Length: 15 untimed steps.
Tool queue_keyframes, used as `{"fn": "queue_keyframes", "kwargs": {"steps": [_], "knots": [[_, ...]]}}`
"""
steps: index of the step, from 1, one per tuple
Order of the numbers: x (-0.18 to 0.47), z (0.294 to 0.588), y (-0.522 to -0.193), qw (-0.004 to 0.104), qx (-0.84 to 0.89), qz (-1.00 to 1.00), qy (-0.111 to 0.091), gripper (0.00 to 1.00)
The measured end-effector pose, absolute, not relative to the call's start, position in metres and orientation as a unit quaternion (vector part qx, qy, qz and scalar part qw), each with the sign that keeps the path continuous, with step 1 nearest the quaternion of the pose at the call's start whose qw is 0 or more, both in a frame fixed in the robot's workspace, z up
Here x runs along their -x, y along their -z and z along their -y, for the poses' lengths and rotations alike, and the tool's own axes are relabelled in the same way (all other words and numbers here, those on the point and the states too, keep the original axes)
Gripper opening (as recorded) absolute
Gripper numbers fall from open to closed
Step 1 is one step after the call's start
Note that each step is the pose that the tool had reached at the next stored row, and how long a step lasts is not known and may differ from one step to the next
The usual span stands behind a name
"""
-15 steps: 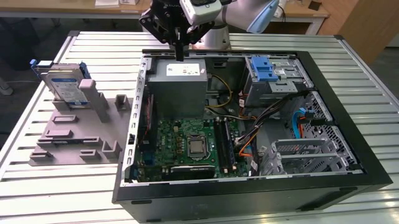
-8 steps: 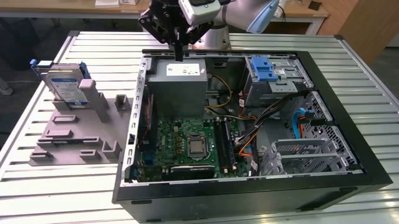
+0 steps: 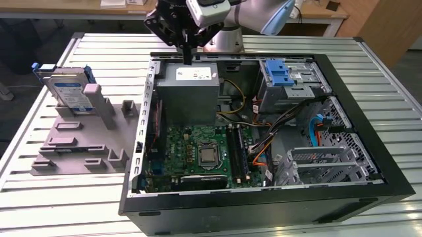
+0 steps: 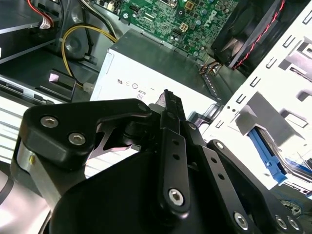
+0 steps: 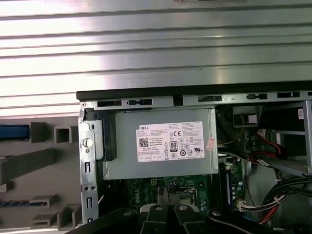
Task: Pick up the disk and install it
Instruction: 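Reach for the disk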
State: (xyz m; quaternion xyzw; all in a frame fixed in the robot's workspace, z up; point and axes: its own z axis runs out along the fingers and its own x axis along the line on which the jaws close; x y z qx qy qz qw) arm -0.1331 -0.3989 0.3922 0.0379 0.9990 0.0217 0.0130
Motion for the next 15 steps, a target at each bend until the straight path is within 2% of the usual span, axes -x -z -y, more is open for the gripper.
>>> {"fn": "queue_keyframes", "kwargs": {"steps": [15], "knots": [[0.1382, 0.3989, -0.3911, 0.013, -0.038, -0.999, -0.022, 0.11]]}}
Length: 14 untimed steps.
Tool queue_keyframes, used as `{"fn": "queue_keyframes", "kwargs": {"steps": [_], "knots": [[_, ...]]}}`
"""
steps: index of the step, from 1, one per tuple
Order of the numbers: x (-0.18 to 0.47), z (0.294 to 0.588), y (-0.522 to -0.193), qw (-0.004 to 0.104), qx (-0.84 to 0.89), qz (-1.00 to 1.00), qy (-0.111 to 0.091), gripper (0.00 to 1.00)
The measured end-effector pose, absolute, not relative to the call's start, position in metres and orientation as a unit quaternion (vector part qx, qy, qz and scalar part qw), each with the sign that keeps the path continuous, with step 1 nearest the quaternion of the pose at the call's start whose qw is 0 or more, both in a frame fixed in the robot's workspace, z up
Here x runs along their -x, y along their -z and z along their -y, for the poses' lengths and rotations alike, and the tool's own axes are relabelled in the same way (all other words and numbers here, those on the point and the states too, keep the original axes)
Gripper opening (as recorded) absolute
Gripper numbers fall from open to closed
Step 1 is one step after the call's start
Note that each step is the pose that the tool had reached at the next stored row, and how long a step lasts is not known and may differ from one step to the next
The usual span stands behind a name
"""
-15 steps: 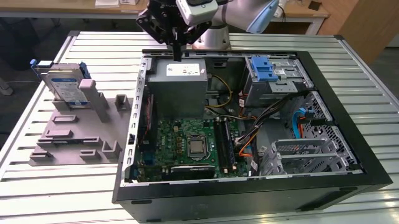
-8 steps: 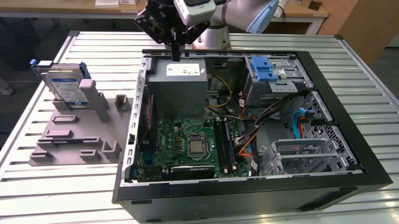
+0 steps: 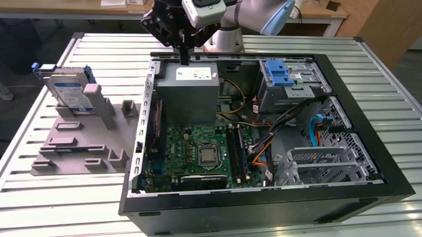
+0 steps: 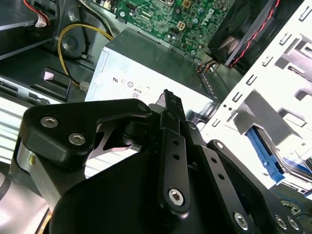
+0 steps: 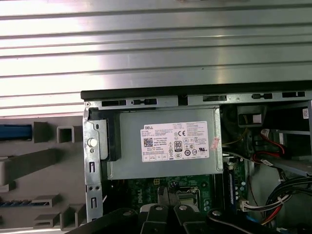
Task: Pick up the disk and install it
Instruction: 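Reach for the disk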
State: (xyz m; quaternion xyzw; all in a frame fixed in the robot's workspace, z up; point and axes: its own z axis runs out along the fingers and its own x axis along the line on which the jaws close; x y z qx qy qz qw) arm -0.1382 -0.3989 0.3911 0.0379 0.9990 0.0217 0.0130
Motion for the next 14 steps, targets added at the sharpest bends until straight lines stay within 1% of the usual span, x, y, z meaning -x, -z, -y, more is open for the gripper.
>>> {"fn": "queue_keyframes", "kwargs": {"steps": [14], "knots": [[0.1411, 0.3989, -0.3906, 0.013, -0.038, -0.999, -0.022, 0.11]]}}
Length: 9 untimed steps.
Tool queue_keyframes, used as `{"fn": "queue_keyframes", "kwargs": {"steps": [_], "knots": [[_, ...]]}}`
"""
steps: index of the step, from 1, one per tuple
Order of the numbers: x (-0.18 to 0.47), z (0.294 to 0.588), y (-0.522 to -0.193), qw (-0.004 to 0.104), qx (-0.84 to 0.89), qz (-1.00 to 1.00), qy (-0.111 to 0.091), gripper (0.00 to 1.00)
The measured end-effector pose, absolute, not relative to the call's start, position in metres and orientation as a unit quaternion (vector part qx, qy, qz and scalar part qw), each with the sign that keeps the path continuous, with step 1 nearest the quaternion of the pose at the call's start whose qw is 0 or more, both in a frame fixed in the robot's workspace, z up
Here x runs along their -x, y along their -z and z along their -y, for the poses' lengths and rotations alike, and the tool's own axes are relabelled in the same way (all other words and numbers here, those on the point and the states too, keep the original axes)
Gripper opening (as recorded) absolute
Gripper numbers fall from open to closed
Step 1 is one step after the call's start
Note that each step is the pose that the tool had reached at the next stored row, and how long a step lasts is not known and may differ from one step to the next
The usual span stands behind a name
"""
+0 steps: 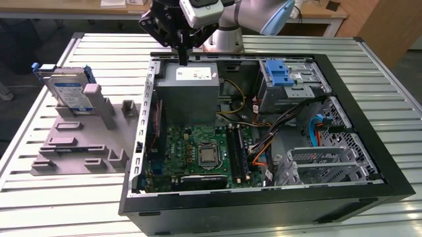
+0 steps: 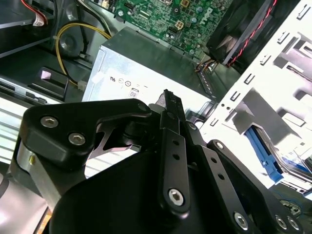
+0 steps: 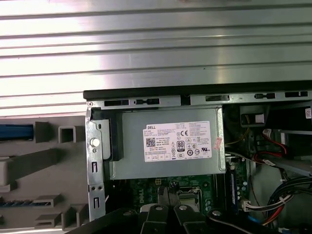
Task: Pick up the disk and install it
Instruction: 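Reach for the disk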
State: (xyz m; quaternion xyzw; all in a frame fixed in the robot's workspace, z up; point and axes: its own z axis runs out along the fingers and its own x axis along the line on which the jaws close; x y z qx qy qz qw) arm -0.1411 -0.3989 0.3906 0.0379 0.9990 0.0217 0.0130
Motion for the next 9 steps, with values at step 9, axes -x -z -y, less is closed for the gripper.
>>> {"fn": "queue_keyframes", "kwargs": {"steps": [9], "knots": [[0.1429, 0.3989, -0.3902, 0.013, -0.038, -0.999, -0.022, 0.11]]}}
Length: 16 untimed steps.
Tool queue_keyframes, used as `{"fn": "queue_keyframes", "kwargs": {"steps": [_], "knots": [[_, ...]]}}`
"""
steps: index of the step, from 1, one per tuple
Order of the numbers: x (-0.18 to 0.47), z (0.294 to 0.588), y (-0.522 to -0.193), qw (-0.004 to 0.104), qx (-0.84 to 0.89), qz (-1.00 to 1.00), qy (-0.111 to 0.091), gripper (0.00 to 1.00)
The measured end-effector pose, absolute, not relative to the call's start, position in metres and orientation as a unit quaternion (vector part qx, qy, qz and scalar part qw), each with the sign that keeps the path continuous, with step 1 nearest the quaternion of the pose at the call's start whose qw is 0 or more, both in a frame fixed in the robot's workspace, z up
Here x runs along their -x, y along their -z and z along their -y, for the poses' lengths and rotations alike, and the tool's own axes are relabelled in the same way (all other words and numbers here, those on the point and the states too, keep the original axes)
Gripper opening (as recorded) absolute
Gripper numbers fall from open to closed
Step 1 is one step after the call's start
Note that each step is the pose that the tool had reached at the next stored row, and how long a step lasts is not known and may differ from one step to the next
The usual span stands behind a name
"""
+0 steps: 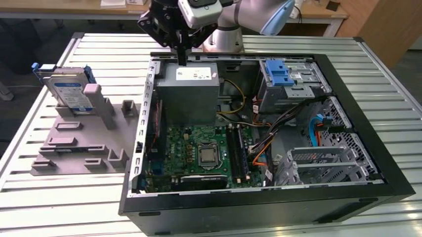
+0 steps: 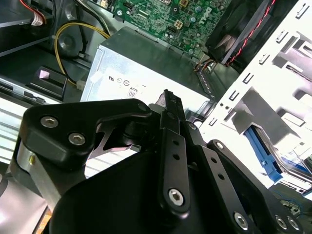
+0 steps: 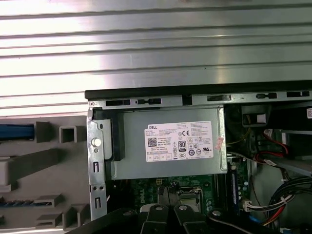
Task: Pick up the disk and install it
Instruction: 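Reach for the disk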
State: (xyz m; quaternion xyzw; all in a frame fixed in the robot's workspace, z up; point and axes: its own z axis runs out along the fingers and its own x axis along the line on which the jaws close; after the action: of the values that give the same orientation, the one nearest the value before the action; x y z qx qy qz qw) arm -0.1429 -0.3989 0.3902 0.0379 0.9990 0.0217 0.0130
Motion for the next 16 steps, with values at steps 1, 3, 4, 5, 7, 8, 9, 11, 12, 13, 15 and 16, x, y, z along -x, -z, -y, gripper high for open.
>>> {"fn": "queue_keyframes", "kwargs": {"steps": [1, 3, 4, 5, 7, 8, 9, 11, 12, 13, 15, 16], "knots": [[0.1431, 0.3989, -0.3902, 0.013, -0.038, -0.999, -0.022, 0.11], [0.1435, 0.3989, -0.3901, 0.013, -0.038, -0.999, -0.022, 0.11], [0.1437, 0.3989, -0.3901, 0.013, -0.038, -0.999, -0.022, 0.11], [0.1439, 0.3989, -0.39, 0.013, -0.038, -0.999, -0.022, 0.11], [0.1442, 0.3989, -0.39, 0.013, -0.038, -0.999, -0.022, 0.11], [0.1444, 0.3989, -0.39, 0.013, -0.038, -0.999, -0.022, 0.11], [0.1445, 0.3989, -0.3899, 0.013, -0.038, -0.999, -0.022, 0.11], [0.1449, 0.3989, -0.3899, 0.013, -0.038, -0.999, -0.022, 0.11], [0.1479, 0.3989, -0.3892, 0.013, -0.038, -0.999, -0.022, 0.11], [0.1504, 0.3989, -0.3885, 0.013, -0.038, -0.999, -0.022, 0.11], [0.1507, 0.3989, -0.3885, 0.013, -0.038, -0.999, -0.022, 0.11], [0.1509, 0.3989, -0.3884, 0.013, -0.038, -0.999, -0.022, 0.11]]}}
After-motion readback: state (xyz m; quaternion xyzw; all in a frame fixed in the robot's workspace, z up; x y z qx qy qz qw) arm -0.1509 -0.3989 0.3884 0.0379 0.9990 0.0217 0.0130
